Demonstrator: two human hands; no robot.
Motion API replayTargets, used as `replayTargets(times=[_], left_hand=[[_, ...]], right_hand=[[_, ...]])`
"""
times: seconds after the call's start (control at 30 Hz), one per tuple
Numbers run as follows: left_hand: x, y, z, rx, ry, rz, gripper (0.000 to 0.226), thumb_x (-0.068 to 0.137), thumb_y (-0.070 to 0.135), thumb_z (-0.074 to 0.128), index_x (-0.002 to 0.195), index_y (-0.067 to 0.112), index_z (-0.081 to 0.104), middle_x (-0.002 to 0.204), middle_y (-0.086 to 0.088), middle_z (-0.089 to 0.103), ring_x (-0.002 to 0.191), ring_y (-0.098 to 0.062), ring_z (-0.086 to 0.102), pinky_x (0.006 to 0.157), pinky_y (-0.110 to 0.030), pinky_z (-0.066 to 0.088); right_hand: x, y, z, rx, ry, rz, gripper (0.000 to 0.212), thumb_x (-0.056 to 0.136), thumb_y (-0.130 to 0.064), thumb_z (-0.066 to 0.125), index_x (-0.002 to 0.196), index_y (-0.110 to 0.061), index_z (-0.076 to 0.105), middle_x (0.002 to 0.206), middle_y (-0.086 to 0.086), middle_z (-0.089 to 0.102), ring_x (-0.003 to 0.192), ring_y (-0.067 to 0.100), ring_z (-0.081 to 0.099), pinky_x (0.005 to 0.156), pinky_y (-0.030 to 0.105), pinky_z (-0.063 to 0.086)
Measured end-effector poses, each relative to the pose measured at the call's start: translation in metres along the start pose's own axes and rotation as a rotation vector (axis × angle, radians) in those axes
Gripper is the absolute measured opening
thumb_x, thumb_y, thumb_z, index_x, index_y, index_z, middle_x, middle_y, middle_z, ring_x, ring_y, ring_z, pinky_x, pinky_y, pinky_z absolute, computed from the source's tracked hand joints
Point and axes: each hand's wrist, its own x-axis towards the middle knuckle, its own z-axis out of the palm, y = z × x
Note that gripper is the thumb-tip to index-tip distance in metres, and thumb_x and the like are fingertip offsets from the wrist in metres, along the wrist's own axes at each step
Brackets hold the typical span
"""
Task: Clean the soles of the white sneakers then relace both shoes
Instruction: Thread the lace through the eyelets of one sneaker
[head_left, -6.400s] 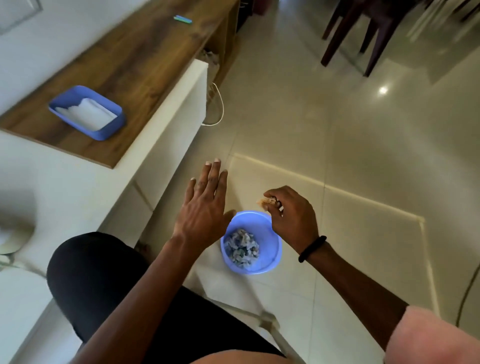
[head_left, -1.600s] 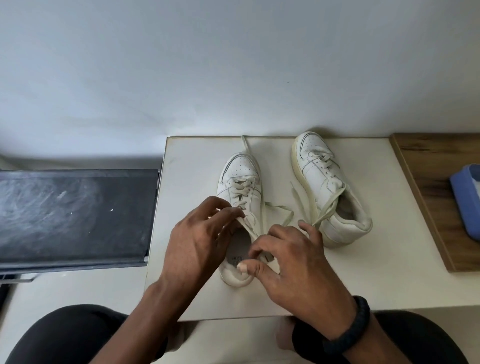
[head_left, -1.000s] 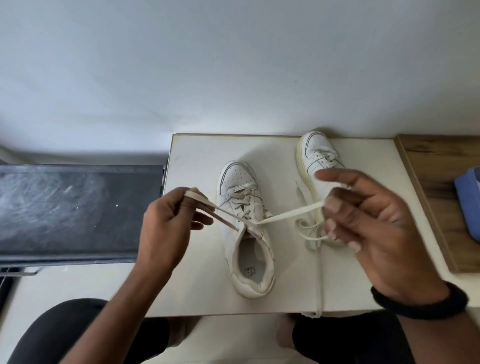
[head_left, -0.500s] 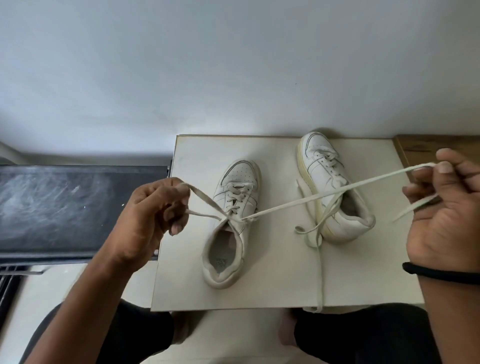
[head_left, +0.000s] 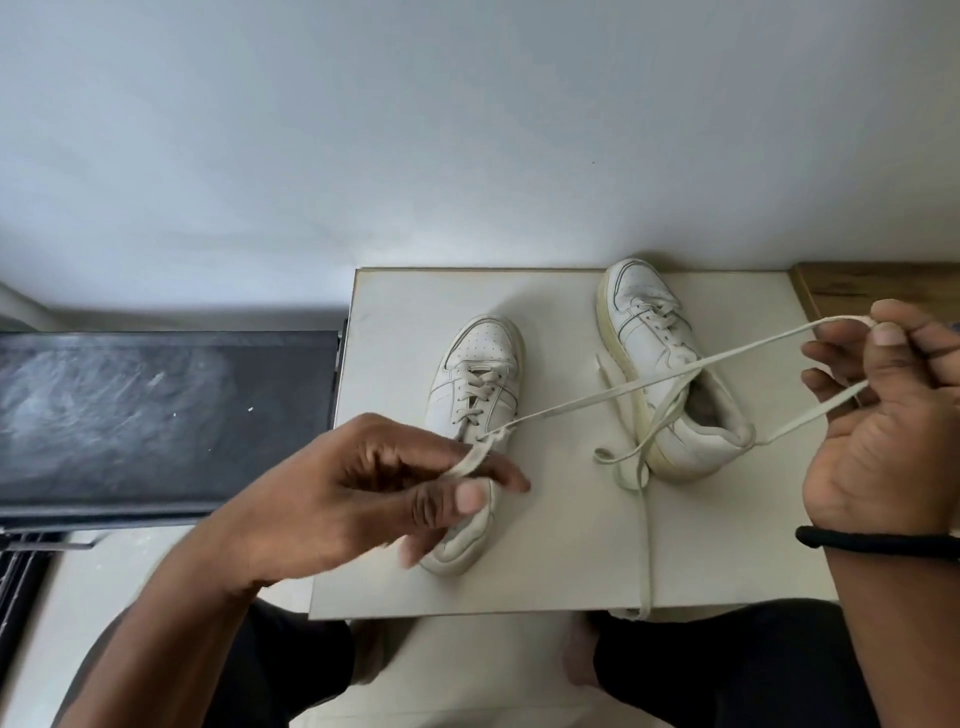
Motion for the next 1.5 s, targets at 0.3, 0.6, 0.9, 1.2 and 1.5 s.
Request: replayTargets(times=[0.3, 0.6, 0.9, 1.2, 1.5], left_hand=[[0.0, 0.014, 0.002, -0.348, 0.254, 0.383, 0.046, 0.099, 0.044, 0.065, 0.061, 0.018, 0.065, 0.07, -0.001, 0.058, 0.076, -0.03, 0.056, 0.067, -0.031, 0.046], [-0.013, -0.06, -0.071, -0.762, 1.066, 0.051, 0.022, 0.103, 0.035, 0.056, 0.086, 0.025, 0.065, 0.078, 0.01, 0.068, 0.072, -0.002, 0.066, 0.063, -0.017, 0.055], [0.003, -0.086, -0.053, 0.497, 0.936, -0.465, 0.032, 0.098, 0.025, 0.07, 0.13, 0.025, 0.071, 0.131, -0.002, 0.07, 0.108, -0.021, 0.072, 0.096, -0.036, 0.053], [0.028, -0.074, -0.006, 0.58, 0.394, -0.136, 0.01, 0.092, 0.019, 0.079, 0.096, 0.028, 0.076, 0.094, 0.016, 0.073, 0.092, 0.007, 0.066, 0.079, -0.01, 0.045], [0.023, -0.071, -0.009, 0.491, 0.32, -0.293, 0.008, 0.09, 0.027, 0.081, 0.083, 0.029, 0.076, 0.078, 0.02, 0.075, 0.08, 0.0, 0.067, 0.081, -0.014, 0.048]], right_hand=[[-0.003, 0.003, 0.001, -0.011, 0.003, -0.021, 0.036, 0.099, -0.019, 0.055, 0.128, 0.003, 0.058, 0.098, 0.007, 0.071, 0.083, 0.021, 0.069, 0.07, 0.026, 0.052], [0.003, 0.013, -0.006, -0.015, 0.014, 0.041, 0.033, 0.098, -0.018, 0.055, 0.126, 0.001, 0.061, 0.093, 0.002, 0.073, 0.084, 0.02, 0.069, 0.071, 0.026, 0.053], [0.006, 0.041, -0.009, -1.013, -0.241, -0.262, 0.026, 0.087, -0.025, 0.064, 0.111, -0.022, 0.073, 0.122, 0.007, 0.065, 0.113, 0.028, 0.06, 0.095, 0.051, 0.047], [-0.073, 0.036, 0.048, -0.893, -1.023, -0.528, 0.031, 0.083, -0.023, 0.066, 0.113, -0.031, 0.067, 0.114, -0.014, 0.064, 0.107, 0.012, 0.063, 0.097, 0.051, 0.045], [-0.093, 0.06, 0.06, -0.988, -1.144, -0.506, 0.011, 0.088, -0.033, 0.061, 0.1, -0.033, 0.059, 0.103, -0.016, 0.06, 0.098, 0.008, 0.061, 0.103, 0.045, 0.038]])
